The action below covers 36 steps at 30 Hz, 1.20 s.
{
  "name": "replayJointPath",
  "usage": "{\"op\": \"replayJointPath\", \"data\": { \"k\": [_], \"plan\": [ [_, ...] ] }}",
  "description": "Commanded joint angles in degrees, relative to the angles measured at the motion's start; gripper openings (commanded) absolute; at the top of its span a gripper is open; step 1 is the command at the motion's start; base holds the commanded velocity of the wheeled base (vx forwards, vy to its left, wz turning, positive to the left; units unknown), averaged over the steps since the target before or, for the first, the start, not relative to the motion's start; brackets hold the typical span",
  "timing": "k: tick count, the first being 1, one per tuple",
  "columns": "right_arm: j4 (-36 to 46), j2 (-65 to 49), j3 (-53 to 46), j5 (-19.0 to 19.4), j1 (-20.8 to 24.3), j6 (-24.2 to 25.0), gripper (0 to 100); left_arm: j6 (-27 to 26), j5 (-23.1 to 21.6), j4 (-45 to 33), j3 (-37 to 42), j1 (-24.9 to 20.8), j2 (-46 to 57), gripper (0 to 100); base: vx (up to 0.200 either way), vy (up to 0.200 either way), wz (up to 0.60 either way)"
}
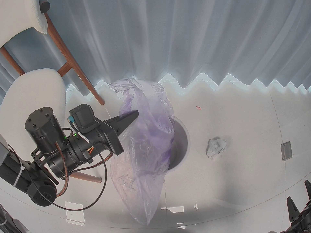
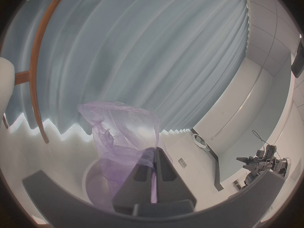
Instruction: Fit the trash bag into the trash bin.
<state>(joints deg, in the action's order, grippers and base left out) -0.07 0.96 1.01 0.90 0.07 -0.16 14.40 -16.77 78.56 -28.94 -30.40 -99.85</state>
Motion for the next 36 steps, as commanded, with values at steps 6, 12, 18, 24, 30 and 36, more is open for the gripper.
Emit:
{"op": "replayJointPath", "data": {
  "k": [6,12,18,24,30,36],
  "plan": [
    [-0.01,-0.88,-1.01,0.06,0.01,-0.02,100,-0.77,-0.01,0.02,0.82,0.17,1.86,0,0.0,0.0,0.0],
    [0.16,-0.88,-1.01,-0.02,0.01,-0.02,100,-2.44,-0.19,0.02,2.13,-0.8,1.77,0,0.0,0.0,0.0],
    [0.16,-0.88,-1.01,-1.25,0.01,0.07,100,-2.44,-0.28,0.02,1.96,-0.62,1.94,0,0.0,0.0,0.0],
    [-0.01,-0.96,-1.01,-1.96,0.01,0.25,100,-2.44,-0.28,0.02,2.05,-0.62,1.94,0,0.0,0.0,0.0],
    [-0.19,-0.96,-1.01,-2.57,0.01,0.33,100,-2.44,-0.28,0.02,1.87,-0.45,2.03,0,0.0,0.0,0.0],
    [-0.19,-0.88,-1.01,-2.4,-0.07,0.16,100,-2.44,-0.36,0.02,1.87,-0.45,1.94,0,0.0,0.0,0.0]
  ]
}}
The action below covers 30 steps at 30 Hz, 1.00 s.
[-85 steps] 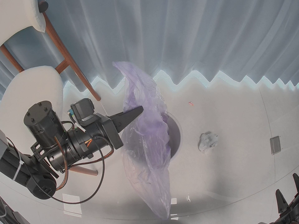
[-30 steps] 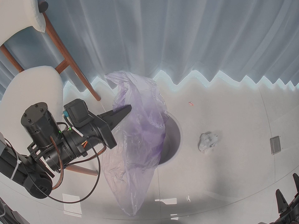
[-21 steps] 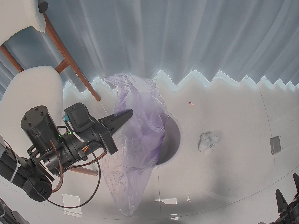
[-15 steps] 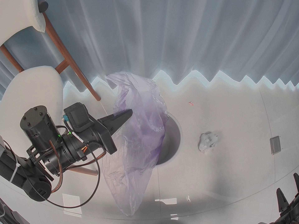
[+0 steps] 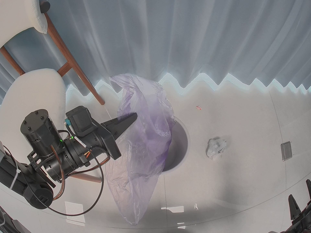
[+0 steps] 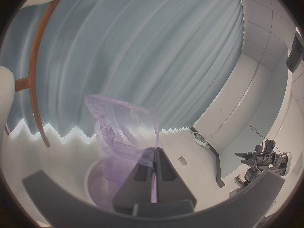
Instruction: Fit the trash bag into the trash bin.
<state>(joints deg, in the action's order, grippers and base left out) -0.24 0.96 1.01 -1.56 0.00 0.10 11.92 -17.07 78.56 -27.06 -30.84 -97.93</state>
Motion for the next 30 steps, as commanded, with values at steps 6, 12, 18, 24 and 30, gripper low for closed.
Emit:
{"op": "replayJointPath", "data": {
  "k": [6,12,18,24,30],
  "plan": [
    [-15.22,-0.96,-1.01,2.97,0.09,0.08,100,0.03,0.02,0.02,0.08,-0.53,0.02,0,0.0,0.0,0.0],
    [-11.62,-0.96,0.31,3.58,0.18,0.78,100,0.03,0.02,0.02,0.26,-0.53,0.54,0,0.0,0.0,0.0],
    [-10.13,5.89,5.32,7.19,1.58,9.04,100,-0.06,0.02,0.02,0.17,-0.53,0.81,0,0.0,0.0,0.0],
    [-10.13,17.49,10.41,8.15,4.13,21.61,100,-0.06,0.02,0.02,0.17,-0.45,0.63,0,0.0,0.0,0.0],
    [-10.65,28.3,14.19,13.95,4.83,24.78,100,-0.06,0.02,0.02,0.17,-0.18,0.46,0,0.0,0.0,0.0]
  ]
}}
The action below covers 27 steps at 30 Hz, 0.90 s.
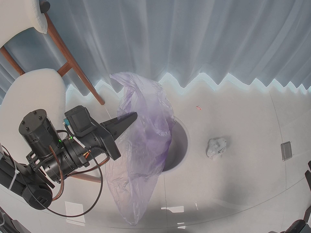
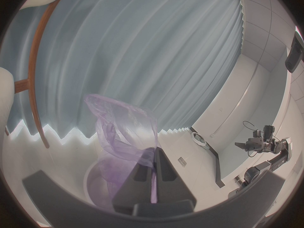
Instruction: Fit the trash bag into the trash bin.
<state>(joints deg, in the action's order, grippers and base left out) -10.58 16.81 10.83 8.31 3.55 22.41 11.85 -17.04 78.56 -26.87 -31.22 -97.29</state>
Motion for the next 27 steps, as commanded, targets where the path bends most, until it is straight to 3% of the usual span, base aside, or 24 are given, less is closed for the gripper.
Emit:
{"op": "replayJointPath", "data": {
  "k": [1,2,13,23,27],
  "plan": [
    [-0.32,12.46,4.38,4.08,1.29,2.47,100,0.02,-0.01,0.02,-0.03,0.19,-0.18,0,0.0,0.0,0.0],
    [-0.32,17.38,5.7,6.19,1.29,2.55,100,0.02,-0.01,0.02,-0.03,0.28,-0.18,0,0.0,0.0,0.0],
    [-8.75,40.49,3.85,12.87,1.29,2.55,100,0.02,-0.18,-0.07,-0.29,1.34,-0.53,0,0.0,0.0,0.0],
    [-14.2,55.96,3.59,13.92,3.92,2.12,100,0.02,-0.45,0.02,-0.64,2.92,-1.58,0,0.0,0.0,0.0],
    [-14.38,62.64,3.76,14.01,8.85,2.03,100,0.02,-0.45,0.02,-0.99,2.92,-1.58,0,0.0,0.0,0.0]
  ]
}}
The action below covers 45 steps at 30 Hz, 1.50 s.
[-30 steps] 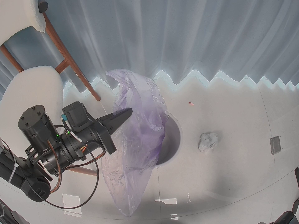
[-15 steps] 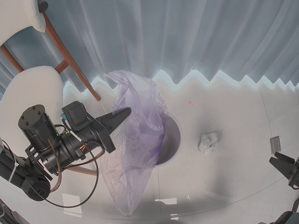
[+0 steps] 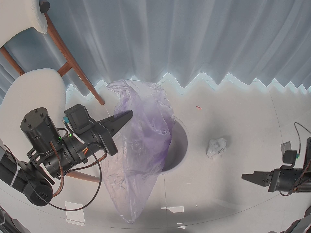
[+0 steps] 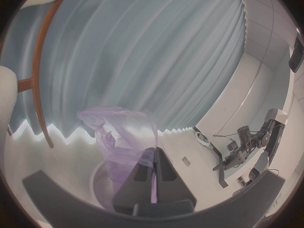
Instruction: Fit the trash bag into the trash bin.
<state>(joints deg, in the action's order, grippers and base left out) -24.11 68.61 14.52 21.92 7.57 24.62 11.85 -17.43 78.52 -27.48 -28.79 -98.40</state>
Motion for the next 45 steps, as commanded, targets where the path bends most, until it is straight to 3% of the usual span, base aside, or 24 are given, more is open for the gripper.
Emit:
{"op": "replayJointPath", "data": {
  "k": [1,7,13,21,27,29,30,36,40,45],
  "plan": [
    [-1.2,11.9,0.07,0.41,6.23,-0.1,100,0.1,-0.06,0.05,-0.47,0.49,-0.47,0,0.0,0.0,0.0],
    [-6.91,20.51,-0.63,0.32,13.26,0.6,100,0.02,-0.06,0.05,-0.3,0.49,-0.47,0,0.0,0.0,0.0],
    [-14.03,29.3,-1.42,0.41,16.95,0.69,100,0.02,-0.06,0.05,-0.3,0.49,-0.65,0,0.0,0.0,0.0],
    [-36.62,44.68,-4.06,0.58,24.25,1.13,100,0.02,-0.06,0.05,-0.3,0.49,-0.56,0,0.0,0.0,0.0],
    [-65.71,62.44,-6.08,0.23,29.34,2.27,100,0.02,-0.06,0.05,-0.3,0.49,-0.65,0,0.0,0.0,0.0],
    [-65.89,65.34,-4.59,-0.21,30.57,2.88,100,0.02,-0.06,0.05,-0.3,0.49,-0.56,0,0.0,0.0,0.0],
    [-65.45,65.51,-3.62,-0.65,31.01,3.32,0,0.02,-0.06,0.05,-0.3,0.49,-0.56,0,0.0,0.0,0.0],
    [-65.71,66.04,-0.19,-0.82,32.77,6.93,0,0.02,-0.06,0.14,-0.3,0.49,-0.56,0,0.0,0.0,0.0],
    [-65.62,66.57,1.3,-0.82,33.12,7.19,0,0.02,-0.06,0.14,-0.3,0.49,-0.65,0,0.0,0.0,0.0],
    [-65.71,71.66,7.81,-1.0,36.73,7.19,0,0.02,-0.06,0.14,-0.3,0.41,-0.56,0,0.0,0.0,0.0]
  ]
}}
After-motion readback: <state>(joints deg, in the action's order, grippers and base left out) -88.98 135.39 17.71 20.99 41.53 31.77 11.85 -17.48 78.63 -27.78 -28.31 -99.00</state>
